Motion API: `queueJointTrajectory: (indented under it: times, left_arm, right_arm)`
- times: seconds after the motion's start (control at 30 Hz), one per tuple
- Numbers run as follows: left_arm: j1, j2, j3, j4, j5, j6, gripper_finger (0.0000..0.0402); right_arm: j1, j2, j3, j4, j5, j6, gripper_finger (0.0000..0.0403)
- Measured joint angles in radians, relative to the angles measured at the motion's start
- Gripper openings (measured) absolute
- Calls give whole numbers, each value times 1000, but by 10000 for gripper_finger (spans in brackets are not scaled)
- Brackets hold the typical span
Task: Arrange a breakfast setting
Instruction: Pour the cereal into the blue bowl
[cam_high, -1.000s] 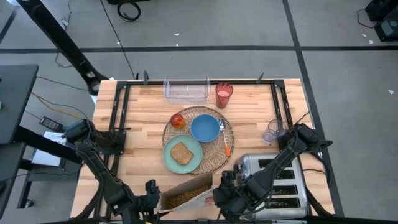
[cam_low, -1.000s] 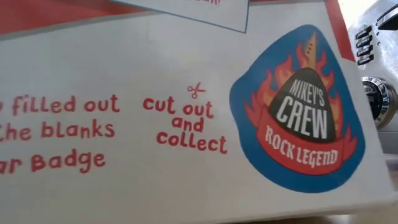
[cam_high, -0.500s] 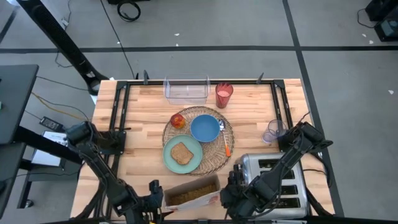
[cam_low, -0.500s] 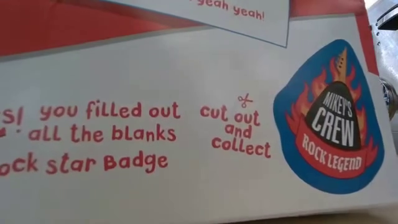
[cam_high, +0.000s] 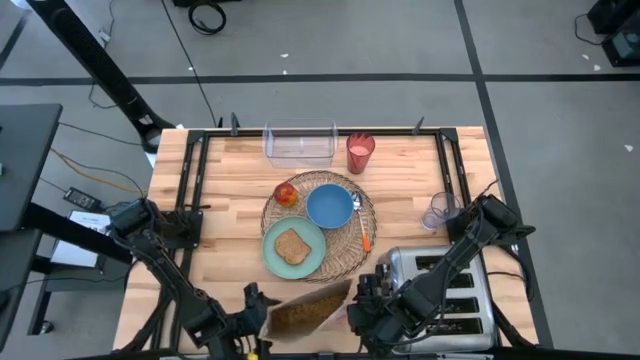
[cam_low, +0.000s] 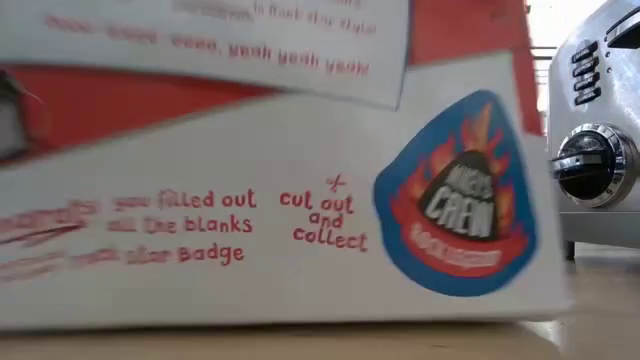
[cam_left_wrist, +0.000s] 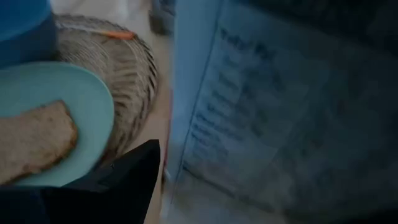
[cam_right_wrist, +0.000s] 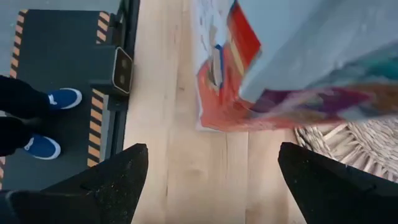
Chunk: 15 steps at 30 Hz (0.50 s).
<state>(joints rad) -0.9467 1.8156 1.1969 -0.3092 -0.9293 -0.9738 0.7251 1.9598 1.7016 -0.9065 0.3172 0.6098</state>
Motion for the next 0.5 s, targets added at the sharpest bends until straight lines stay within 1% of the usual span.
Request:
queueJointTrajectory:
  times: [0.1,0.2,0.27,0.33,0.43,0.5]
  left_arm:
    - [15,0,0,23,-30,7,309]
    - [37,0,1,78,-41,91,309]
    - [54,2,1,97,-31,151,309]
    - [71,9,2,111,-14,174,308]
    - [83,11,2,111,-1,169,295]
    - [86,16,2,112,4,168,277]
  right_arm:
    - [-3,0,0,1,3,-5,362]
    - [-4,0,2,-3,7,-5,362]
    - [-6,0,2,-9,6,-10,362]
    - [-7,0,2,-19,5,-9,362]
    - [-7,-9,2,-37,-11,-2,362]
    - [-7,-12,24,-81,-29,22,362]
